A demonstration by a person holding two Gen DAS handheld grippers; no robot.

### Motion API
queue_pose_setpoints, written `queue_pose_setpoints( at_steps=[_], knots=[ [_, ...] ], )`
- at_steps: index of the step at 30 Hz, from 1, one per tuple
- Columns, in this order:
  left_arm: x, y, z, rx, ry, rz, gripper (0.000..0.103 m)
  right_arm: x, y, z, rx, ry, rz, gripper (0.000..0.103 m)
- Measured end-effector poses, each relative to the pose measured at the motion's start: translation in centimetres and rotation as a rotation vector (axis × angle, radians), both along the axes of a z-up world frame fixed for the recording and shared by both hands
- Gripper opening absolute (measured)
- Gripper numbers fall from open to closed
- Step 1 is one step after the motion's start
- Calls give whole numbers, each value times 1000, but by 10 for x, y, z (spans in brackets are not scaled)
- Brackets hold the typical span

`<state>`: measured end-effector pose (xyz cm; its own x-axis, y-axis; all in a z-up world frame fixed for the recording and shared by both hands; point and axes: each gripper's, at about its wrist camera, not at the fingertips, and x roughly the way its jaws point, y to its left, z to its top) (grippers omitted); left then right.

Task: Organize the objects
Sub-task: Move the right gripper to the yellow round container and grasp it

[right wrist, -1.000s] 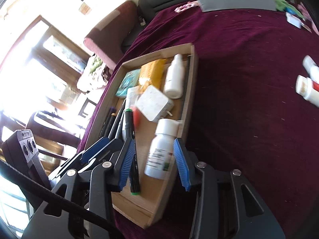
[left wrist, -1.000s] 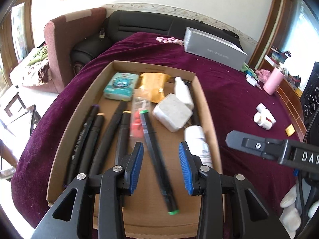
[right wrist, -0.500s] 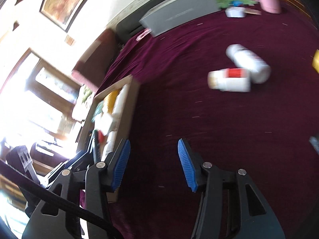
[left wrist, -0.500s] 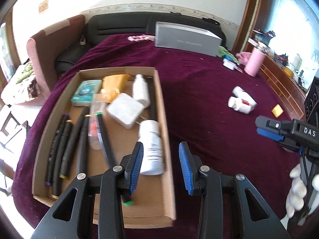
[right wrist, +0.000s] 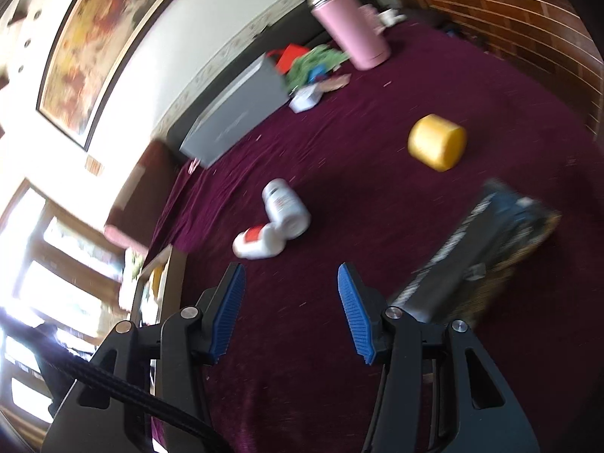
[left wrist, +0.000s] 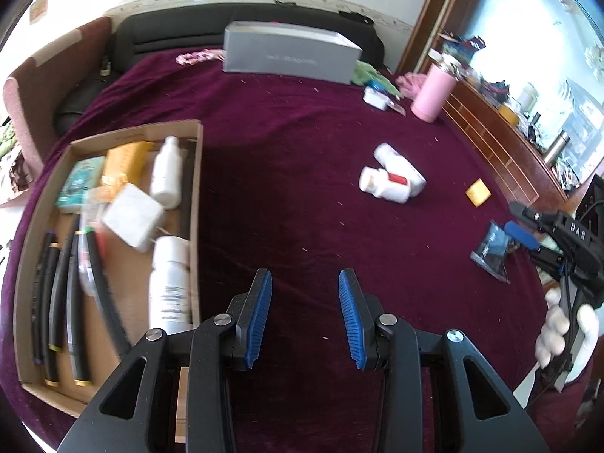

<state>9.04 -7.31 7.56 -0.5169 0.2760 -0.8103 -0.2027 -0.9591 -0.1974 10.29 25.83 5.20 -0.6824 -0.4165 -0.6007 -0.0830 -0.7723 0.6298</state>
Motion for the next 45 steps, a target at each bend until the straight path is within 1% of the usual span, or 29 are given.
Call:
queue_pose_setpoints(
  at_steps=[5, 7, 10, 15, 18, 20, 21, 22, 24, 28, 30, 31, 34, 36, 39, 41, 42, 45],
  knots=[
    [0, 17, -11, -6, -31, -34, 32, 9, 39, -2, 9, 2, -95, 51],
    [-2, 22, -17, -9, -48, -42, 32, 14, 57, -6, 11, -9, -139, 54],
    [-3, 29, -24, -10, -70, -56, 32, 19, 76, -17, 8, -41, -194, 54],
    [-5, 35, -31, -13, -87, -67, 32, 29, 99, -33, -21, -89, -252, 54],
    [-6, 34, -36, -12, -104, -63, 32, 32, 105, -31, -23, -83, -279, 54],
    [-7, 34, -39, -7, -114, -60, 32, 25, 102, -21, 2, -64, -262, 54],
    [-7, 33, -41, -4, -120, -59, 32, 19, 99, -16, 20, -52, -249, 56],
    [-6, 33, -42, -3, -124, -59, 32, 10, 95, -10, 52, -42, -233, 59],
    [-5, 33, -43, -5, -127, -58, 32, -9, 89, -5, 116, -39, -220, 61],
    [-4, 30, -42, -10, -129, -52, 32, -54, 79, -8, 226, -74, -187, 61],
    [-3, 28, -43, -14, -134, -45, 32, -73, 72, -12, 289, -89, -165, 61],
    [-4, 28, -44, -17, -137, -43, 32, -78, 70, -15, 301, -93, -151, 61],
    [-5, 28, -45, -23, -143, -41, 32, -93, 61, -26, 334, -114, -117, 61],
    [-7, 30, -45, -25, -147, -39, 32, -95, 58, -32, 344, -130, -115, 61],
    [-11, 33, -47, -27, -159, -41, 32, -93, 56, -36, 335, -117, -130, 61],
    [-13, 35, -47, -25, -164, -42, 32, -90, 55, -37, 331, -113, -130, 56],
    [-15, 37, -47, -22, -166, -41, 32, -91, 55, -37, 326, -113, -125, 49],
    [-25, 42, -45, -22, -160, -37, 32, -85, 54, -39, 294, -97, -109, 49]
  ],
)
